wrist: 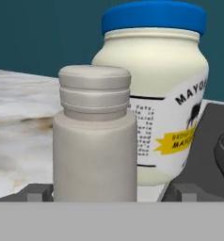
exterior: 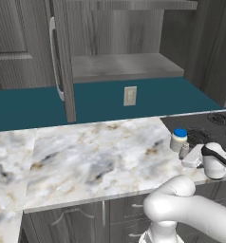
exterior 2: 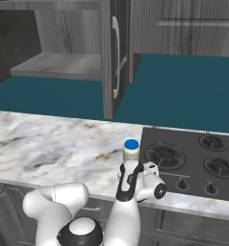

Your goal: Take 2 condiments from the cabinet and move them on the counter near the stove.Make sure the condiments are lined up with each other, next to each other.

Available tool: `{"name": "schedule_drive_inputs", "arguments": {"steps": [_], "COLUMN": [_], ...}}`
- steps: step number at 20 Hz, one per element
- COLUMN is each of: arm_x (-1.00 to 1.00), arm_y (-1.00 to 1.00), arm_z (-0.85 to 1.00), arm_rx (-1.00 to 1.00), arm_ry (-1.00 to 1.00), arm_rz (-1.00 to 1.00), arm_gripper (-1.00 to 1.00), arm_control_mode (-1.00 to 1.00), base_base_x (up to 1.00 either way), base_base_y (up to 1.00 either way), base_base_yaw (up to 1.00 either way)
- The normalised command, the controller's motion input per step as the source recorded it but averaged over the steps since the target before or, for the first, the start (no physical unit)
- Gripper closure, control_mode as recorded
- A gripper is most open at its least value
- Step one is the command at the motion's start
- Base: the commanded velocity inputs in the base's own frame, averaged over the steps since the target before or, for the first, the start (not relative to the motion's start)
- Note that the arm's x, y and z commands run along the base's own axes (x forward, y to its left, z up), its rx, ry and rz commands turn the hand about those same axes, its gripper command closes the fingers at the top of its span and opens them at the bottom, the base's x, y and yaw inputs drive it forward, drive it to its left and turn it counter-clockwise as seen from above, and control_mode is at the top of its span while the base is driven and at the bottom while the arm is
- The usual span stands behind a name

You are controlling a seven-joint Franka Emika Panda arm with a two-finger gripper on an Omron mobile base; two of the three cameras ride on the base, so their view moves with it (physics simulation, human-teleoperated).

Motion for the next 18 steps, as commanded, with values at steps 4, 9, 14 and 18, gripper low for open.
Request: {"name": "schedule_drive_inputs", "arguments": {"steps": [4, 9, 14, 18], "arm_x": [-0.08, -0.24, -0.38, -0.56], "arm_y": [-0.08, -0.02, 0.0, 0.0], "arm_z": [0.34, 0.5, 0.54, 0.48], "arm_rx": [0.0, 0.0, 0.0, 0.0], "arm_ry": [0.0, 0.0, 0.0, 0.0], "arm_rz": [0.0, 0.0, 0.0, 0.0], "arm_gripper": [-1.0, -1.0, -1.0, -1.0], "arm_control_mode": [-1.0, -1.0, -1.0, -1.0], "base_base_x": [0.0, 0.0, 0.0, 0.0], "base_base_y": [0.0, 0.0, 0.0, 0.0], "base_base_yaw": [0.0, 0.0, 0.0, 0.0]}}
